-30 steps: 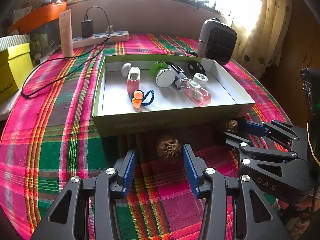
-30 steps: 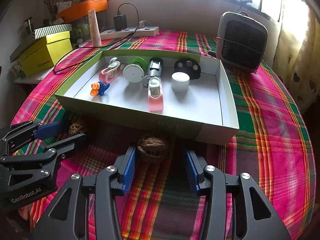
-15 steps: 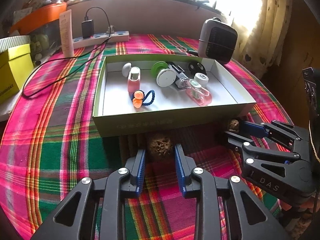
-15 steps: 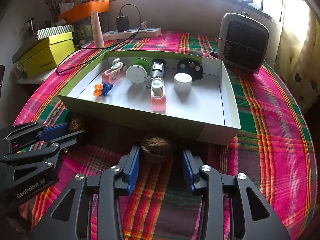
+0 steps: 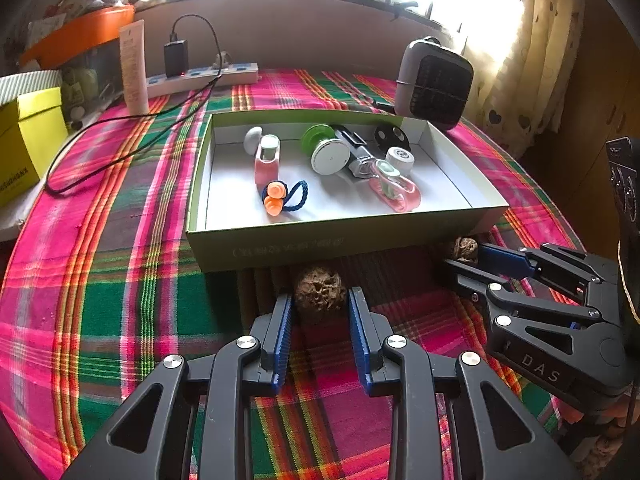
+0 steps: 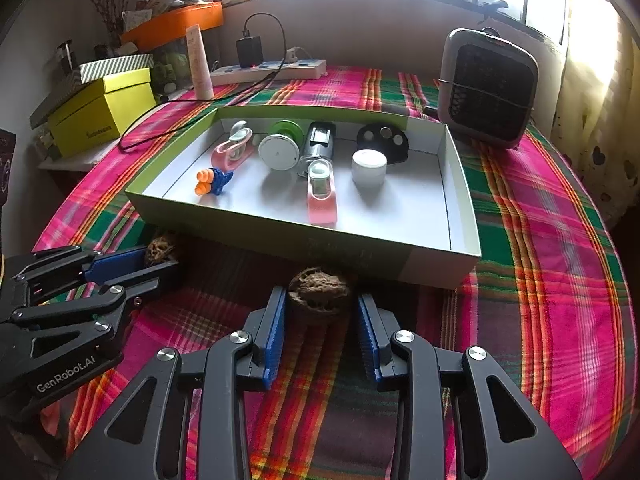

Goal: Organize objects
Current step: 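Close left gripper on one walnut while right gripper closes on the other walnut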

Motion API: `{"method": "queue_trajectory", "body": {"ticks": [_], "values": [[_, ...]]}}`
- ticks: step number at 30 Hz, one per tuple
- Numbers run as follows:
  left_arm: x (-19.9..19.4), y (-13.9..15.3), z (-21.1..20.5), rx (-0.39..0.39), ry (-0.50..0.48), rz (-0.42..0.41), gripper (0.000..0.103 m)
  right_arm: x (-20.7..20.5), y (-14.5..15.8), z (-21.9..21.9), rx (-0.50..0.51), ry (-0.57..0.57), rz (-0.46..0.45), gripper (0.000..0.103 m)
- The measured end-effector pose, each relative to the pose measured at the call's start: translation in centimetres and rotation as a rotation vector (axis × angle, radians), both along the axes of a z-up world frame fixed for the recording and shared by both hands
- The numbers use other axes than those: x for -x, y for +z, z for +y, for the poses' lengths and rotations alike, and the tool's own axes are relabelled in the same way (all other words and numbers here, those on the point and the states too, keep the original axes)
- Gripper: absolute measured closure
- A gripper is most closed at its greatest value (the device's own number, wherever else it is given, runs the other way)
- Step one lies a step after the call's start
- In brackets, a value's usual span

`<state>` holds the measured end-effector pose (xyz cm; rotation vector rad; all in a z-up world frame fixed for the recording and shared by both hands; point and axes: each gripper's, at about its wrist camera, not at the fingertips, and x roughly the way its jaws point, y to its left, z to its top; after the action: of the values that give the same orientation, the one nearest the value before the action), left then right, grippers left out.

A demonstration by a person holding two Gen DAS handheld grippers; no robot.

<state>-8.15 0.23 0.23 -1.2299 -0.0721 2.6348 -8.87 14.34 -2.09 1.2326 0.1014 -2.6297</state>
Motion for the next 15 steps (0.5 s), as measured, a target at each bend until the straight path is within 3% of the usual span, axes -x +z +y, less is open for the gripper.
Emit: {"method": "queue_trajectory", "body": {"ticks": [15], "values": [[-0.4,1.8,0.3,-0.006,-0.003,0.037,0.078,-0.6,1.7,0.6,0.015,-0.006,0.041,0.069]]}}
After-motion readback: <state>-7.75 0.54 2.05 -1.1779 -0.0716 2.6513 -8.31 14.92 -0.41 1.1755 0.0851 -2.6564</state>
